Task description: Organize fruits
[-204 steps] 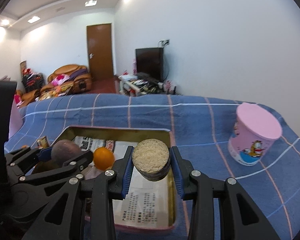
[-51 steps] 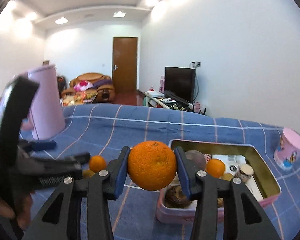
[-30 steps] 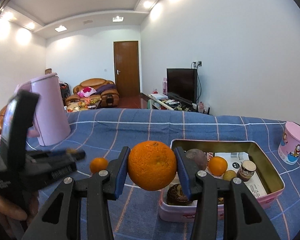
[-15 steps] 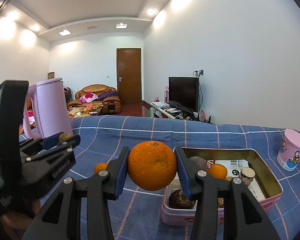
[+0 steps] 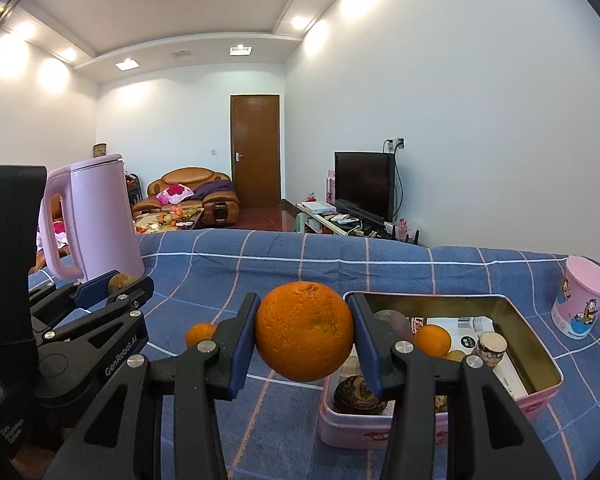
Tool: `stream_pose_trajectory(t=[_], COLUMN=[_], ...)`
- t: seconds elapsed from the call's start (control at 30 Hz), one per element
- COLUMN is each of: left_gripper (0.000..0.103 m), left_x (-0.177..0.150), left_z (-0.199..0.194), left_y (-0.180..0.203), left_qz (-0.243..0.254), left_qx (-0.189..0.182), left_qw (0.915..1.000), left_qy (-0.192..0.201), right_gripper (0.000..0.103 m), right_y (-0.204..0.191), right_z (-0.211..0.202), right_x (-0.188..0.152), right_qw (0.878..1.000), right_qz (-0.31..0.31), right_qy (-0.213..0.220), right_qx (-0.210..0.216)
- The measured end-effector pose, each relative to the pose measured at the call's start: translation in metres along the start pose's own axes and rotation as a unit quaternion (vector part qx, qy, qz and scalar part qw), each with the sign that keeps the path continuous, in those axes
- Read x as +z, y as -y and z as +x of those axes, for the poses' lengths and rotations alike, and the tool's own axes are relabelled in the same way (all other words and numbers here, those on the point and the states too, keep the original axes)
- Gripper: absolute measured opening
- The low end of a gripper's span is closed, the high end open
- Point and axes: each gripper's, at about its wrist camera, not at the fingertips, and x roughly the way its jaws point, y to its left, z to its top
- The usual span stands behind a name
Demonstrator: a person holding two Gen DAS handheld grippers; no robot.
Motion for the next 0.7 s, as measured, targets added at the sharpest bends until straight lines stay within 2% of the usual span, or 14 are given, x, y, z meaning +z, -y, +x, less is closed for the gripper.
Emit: stream_pose_trajectory(t=[0.7], left_gripper=[0.032], left_x=[-0.005], left_z=[-0.012], left_y=[0.013], left_qz=[-0.001], left_qx=[0.010], left_qw=[0.9999], left_qy=[-0.002], right_gripper=[0.048], right_y=[0.018], right_z=[-0.010], right_x=[-0.003], right_qw=[1.000], right_qz=[0.004], right_qy=[-0.011], right_qx=[-0.002])
